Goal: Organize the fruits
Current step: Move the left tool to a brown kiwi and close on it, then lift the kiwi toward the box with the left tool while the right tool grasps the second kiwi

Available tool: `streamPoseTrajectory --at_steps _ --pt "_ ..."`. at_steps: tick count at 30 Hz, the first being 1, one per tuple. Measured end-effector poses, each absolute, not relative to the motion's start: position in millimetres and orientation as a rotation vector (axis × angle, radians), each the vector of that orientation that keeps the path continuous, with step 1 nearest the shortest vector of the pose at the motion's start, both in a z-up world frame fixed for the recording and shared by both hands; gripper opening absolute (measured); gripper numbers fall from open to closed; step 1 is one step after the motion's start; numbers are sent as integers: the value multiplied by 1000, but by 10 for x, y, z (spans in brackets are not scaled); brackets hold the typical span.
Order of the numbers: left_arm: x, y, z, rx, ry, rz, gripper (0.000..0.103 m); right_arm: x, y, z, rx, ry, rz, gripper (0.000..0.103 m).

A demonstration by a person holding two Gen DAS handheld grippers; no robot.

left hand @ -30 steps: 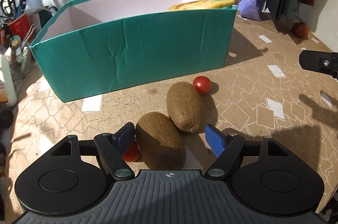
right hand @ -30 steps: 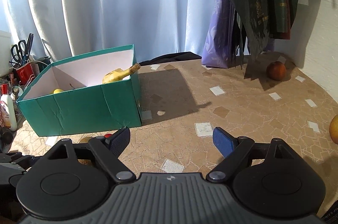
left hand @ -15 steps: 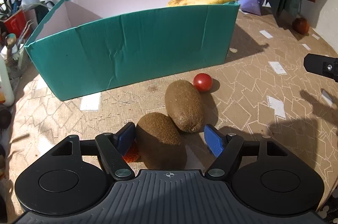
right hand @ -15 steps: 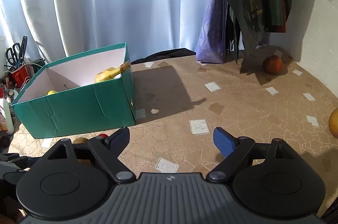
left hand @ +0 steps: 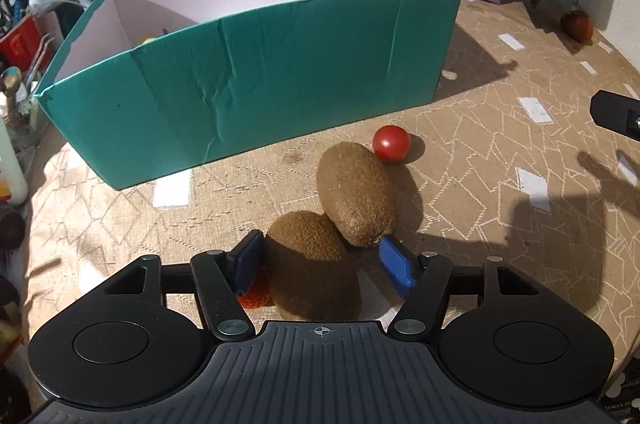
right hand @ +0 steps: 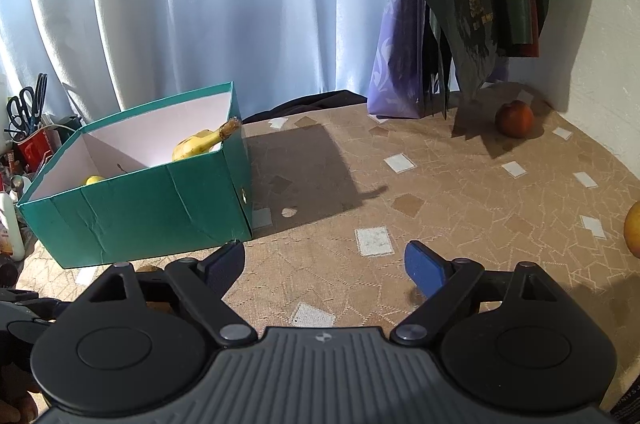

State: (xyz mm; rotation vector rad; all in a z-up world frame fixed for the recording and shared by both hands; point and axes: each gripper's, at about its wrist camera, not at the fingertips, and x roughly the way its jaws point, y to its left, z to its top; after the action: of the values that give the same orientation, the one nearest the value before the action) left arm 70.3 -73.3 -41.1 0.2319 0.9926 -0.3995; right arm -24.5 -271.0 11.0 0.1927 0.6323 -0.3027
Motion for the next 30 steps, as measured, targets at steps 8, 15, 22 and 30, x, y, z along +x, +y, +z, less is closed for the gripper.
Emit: streamPoseTrajectory --at_steps 8,15,22,30 --pt "818 -607 -525 208 1094 -349 63 -237 -2754 130 201 616 -308 89" --pt "796 -583 -502 172 1089 -364 53 -187 -2745 123 196 625 -294 89" --pt "713 -488 -294 99 1040 -361 52 -164 -2751 145 189 615 -291 89" --pt "796 -452 166 69 915 -322 52 -132 -2669 207 157 604 -253 89"
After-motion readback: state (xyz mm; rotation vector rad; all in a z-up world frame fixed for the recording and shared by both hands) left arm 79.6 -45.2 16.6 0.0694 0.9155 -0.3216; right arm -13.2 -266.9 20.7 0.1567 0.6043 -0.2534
